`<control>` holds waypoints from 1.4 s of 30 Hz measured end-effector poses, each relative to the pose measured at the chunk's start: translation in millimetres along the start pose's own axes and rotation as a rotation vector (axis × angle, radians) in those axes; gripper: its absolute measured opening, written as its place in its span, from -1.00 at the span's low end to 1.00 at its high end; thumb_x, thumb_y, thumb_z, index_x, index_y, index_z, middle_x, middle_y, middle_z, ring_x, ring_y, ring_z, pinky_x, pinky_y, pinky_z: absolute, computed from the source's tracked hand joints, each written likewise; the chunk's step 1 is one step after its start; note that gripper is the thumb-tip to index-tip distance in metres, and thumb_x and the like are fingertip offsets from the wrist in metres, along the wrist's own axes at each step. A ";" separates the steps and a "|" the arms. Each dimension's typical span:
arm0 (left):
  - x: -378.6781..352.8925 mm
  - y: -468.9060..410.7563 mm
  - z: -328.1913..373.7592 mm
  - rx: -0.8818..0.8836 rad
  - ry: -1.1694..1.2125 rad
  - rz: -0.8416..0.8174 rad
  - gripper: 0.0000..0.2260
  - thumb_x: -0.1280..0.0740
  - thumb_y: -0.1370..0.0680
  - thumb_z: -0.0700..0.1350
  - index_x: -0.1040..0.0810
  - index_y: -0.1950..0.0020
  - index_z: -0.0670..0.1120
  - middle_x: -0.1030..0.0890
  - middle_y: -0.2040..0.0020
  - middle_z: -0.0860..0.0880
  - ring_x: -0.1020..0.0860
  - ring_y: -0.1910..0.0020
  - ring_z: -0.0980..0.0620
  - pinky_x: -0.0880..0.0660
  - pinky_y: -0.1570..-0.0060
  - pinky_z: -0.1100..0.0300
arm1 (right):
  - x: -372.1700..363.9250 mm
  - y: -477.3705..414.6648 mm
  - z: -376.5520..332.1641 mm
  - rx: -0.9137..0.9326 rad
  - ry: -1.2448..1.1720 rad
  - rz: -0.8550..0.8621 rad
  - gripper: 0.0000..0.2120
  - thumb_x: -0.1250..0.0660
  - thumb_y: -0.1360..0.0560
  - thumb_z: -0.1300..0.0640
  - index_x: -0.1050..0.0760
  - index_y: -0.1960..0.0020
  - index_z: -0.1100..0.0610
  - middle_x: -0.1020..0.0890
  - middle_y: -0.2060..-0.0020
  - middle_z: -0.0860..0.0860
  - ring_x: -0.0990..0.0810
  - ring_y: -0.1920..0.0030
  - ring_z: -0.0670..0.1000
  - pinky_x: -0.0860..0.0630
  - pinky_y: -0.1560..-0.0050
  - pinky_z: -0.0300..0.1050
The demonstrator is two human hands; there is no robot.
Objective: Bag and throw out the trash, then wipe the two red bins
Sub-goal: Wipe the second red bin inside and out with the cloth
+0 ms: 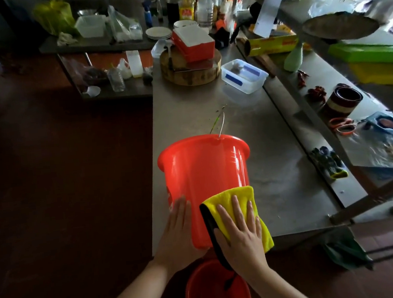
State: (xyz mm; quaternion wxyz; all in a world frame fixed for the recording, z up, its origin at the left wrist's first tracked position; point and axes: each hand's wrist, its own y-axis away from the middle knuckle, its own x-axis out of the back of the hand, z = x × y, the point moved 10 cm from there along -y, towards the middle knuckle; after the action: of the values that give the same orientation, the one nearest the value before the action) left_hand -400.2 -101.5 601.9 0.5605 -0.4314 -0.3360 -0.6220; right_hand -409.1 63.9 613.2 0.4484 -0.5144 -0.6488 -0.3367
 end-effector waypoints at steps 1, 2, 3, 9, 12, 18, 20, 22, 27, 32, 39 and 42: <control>0.1 -0.2 -0.3 -0.003 0.018 -0.002 0.08 -0.26 -0.43 0.50 -0.07 -0.61 -0.30 -0.04 -0.63 -0.24 -0.01 -0.62 -0.22 -0.20 -0.51 -0.24 | -0.1 -2.4 -0.6 0.001 0.003 -0.010 -0.42 0.07 -0.60 -0.40 0.14 -0.58 -0.39 0.23 -0.63 -0.17 0.36 -0.60 0.14 0.03 -0.55 0.37; 0.7 0.6 -2.0 -0.002 0.030 0.005 0.07 -0.25 -0.44 0.50 -0.09 -0.60 -0.30 -0.06 -0.63 -0.24 -0.03 -0.62 -0.21 -0.21 -0.50 -0.23 | -0.1 -5.3 -0.9 0.001 0.007 -0.023 -0.41 0.07 -0.60 -0.40 0.14 -0.58 -0.40 0.24 -0.63 -0.17 0.37 -0.60 0.14 0.03 -0.55 0.37; 1.3 1.4 -5.3 0.001 0.032 0.013 0.06 -0.25 -0.44 0.49 -0.11 -0.60 -0.30 -0.07 -0.62 -0.24 -0.05 -0.61 -0.22 -0.22 -0.50 -0.23 | 0.5 -11.1 -2.1 0.000 0.007 -0.032 -0.41 0.07 -0.59 -0.40 0.14 -0.58 -0.39 0.23 -0.63 -0.17 0.37 -0.60 0.15 0.02 -0.55 0.37; -4.9 13.4 -38.8 0.076 0.061 -0.054 0.11 -0.38 -0.38 0.36 0.03 -0.62 -0.29 0.08 -0.64 -0.19 0.06 -0.63 -0.18 -0.18 -0.53 -0.15 | 13.2 -99.5 -15.8 -0.052 -0.039 -0.064 -0.39 0.02 -0.59 -0.38 0.16 -0.57 -0.39 0.21 -0.64 -0.14 0.23 -0.62 0.25 -0.05 -0.53 0.37; -0.6 21.7 -53.2 0.128 0.095 -0.076 0.14 -0.38 -0.39 0.34 0.21 -0.61 -0.23 0.28 -0.63 -0.09 0.24 -0.62 -0.05 -0.02 -0.58 0.03 | 17.9 -144.6 -27.6 -0.079 -0.062 -0.095 -0.40 -0.01 -0.60 -0.37 0.15 -0.57 -0.38 0.18 -0.64 -0.13 0.19 -0.62 0.27 -0.08 -0.51 0.39; 14.2 37.1 -71.9 0.199 0.102 -0.104 0.13 -0.45 -0.45 0.23 0.26 -0.59 -0.29 0.33 -0.57 -0.13 0.25 -0.60 -0.13 0.08 -0.58 0.05 | 2.9 -123.7 -57.5 0.027 -0.020 -0.105 -0.40 0.04 -0.60 -0.38 0.18 -0.57 -0.38 0.19 -0.64 -0.14 0.24 -0.62 0.23 0.02 -0.55 0.36; 18.5 41.3 -76.7 0.202 0.102 -0.078 0.12 -0.49 -0.44 0.19 0.19 -0.59 -0.33 0.26 -0.56 -0.15 0.17 -0.60 -0.20 0.00 -0.58 -0.07 | -3.7 -92.7 -56.0 0.042 -0.036 -0.084 -0.40 0.06 -0.59 -0.39 0.16 -0.58 -0.37 0.12 -0.65 -0.11 0.21 -0.62 0.23 -0.02 -0.55 0.34; 17.4 45.8 -85.5 0.248 0.115 -0.104 0.13 -0.44 -0.46 0.26 0.26 -0.60 -0.27 0.29 -0.58 -0.11 0.22 -0.60 -0.10 0.08 -0.59 0.09 | -8.6 -62.0 -51.8 0.058 -0.040 -0.051 -0.40 0.07 -0.59 -0.38 0.07 -0.60 -0.33 0.00 -0.65 -0.06 0.14 -0.63 0.23 -0.10 -0.54 0.34; 13.7 43.8 -86.0 0.206 0.144 -0.181 0.21 -0.44 -0.43 0.32 0.37 -0.55 -0.28 0.37 -0.57 -0.18 0.27 -0.60 -0.15 0.10 -0.59 0.08 | -17.0 -20.2 -43.4 0.050 -0.005 -0.006 -0.42 0.04 -0.63 -0.33 -0.07 -0.62 -0.23 -0.13 -0.62 0.04 0.05 -0.62 0.25 -0.19 -0.50 0.37; 21.4 25.7 -62.2 0.077 0.009 -0.150 0.25 -0.33 -0.29 0.50 0.38 -0.59 -0.09 0.48 -0.55 -0.13 0.41 -0.55 -0.20 0.15 -0.56 -0.10 | -18.9 -12.8 -51.9 0.092 -0.012 0.019 -0.43 0.09 -0.64 -0.36 0.02 -0.62 -0.29 0.04 -0.66 -0.04 0.18 -0.64 0.17 -0.07 -0.53 0.30; 31.7 26.2 -63.6 0.050 -0.043 -0.052 0.17 -0.39 -0.33 0.45 -0.02 -0.60 -0.32 0.08 -0.59 -0.37 0.11 -0.58 -0.39 -0.13 -0.49 -0.33 | -21.9 -69.9 -76.1 0.055 0.050 -0.049 -0.41 0.11 -0.58 -0.41 0.15 -0.57 -0.38 0.18 -0.65 -0.09 0.26 -0.62 0.20 -0.06 -0.50 0.36; 31.7 32.0 -70.8 0.081 -0.009 -0.061 0.22 -0.49 -0.28 0.36 0.05 -0.62 -0.29 0.13 -0.60 -0.32 0.15 -0.59 -0.32 -0.15 -0.49 -0.32 | -17.1 -122.2 -92.8 0.030 0.010 -0.084 -0.40 0.07 -0.58 -0.40 0.17 -0.56 -0.39 0.18 -0.64 -0.09 0.23 -0.62 0.23 0.01 -0.53 0.37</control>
State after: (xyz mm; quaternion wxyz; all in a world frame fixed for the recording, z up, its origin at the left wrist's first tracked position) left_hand -380.0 -183.0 600.2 0.5569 -0.4006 -0.3762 -0.6227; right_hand -504.6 -55.5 634.7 0.4447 -0.4781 -0.6725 -0.3484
